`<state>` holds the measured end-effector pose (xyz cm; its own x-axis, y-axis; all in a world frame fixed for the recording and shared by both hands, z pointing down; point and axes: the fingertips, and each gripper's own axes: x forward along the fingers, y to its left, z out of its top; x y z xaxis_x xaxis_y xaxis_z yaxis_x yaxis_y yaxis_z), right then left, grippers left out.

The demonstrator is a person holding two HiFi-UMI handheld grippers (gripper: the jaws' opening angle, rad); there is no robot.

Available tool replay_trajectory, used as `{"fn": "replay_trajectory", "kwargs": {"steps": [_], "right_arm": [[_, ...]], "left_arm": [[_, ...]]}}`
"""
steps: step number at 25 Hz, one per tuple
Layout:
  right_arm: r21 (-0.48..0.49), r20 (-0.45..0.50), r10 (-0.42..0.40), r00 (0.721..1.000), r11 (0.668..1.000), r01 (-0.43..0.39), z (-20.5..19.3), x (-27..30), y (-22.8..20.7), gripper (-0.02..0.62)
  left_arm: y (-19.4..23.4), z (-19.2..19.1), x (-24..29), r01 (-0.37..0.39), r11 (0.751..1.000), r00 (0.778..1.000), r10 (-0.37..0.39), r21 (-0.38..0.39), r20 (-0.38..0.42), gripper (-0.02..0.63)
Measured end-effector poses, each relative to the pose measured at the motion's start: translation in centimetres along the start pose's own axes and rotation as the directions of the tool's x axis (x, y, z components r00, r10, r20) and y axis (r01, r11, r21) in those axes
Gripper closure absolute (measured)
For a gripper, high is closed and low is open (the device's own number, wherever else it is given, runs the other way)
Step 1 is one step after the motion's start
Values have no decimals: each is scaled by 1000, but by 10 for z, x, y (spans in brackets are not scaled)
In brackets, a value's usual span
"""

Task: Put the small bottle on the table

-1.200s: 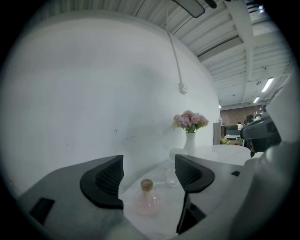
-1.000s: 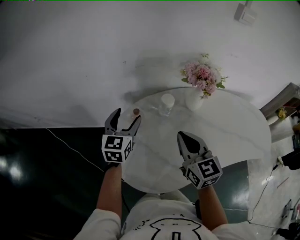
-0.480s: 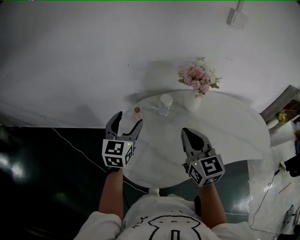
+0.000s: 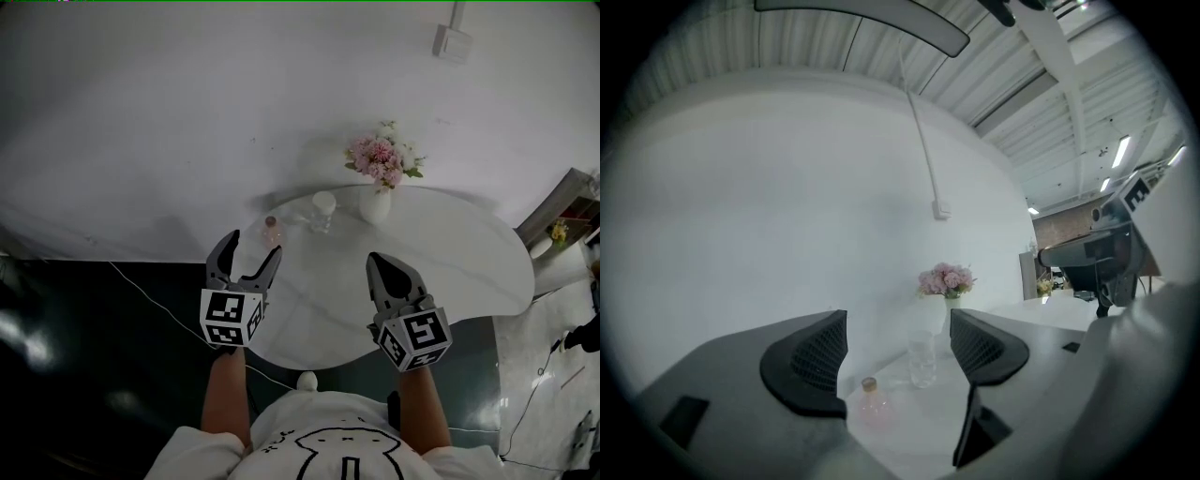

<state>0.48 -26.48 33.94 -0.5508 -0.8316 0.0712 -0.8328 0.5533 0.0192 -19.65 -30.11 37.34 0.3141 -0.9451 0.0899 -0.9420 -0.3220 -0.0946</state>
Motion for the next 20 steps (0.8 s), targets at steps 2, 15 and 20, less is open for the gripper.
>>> {"fn": "replay_trajectory", "kwargs": {"steps": [2, 15, 20], "right_arm": [[-4, 9, -5, 1000, 1000, 5, 5, -6, -1, 603], [-59, 67, -14, 998, 998, 18, 38, -29, -2, 604], [-72, 95, -13, 995, 997, 19, 53, -37, -1, 604]], "left_arm": [[-4, 7, -8, -1, 1000, 1000, 1, 10, 6, 253], [-11, 42, -54, -44, 998, 996, 41, 36, 77, 601], [-11, 62, -68, -62, 997, 992, 55, 54, 117, 601]]}}
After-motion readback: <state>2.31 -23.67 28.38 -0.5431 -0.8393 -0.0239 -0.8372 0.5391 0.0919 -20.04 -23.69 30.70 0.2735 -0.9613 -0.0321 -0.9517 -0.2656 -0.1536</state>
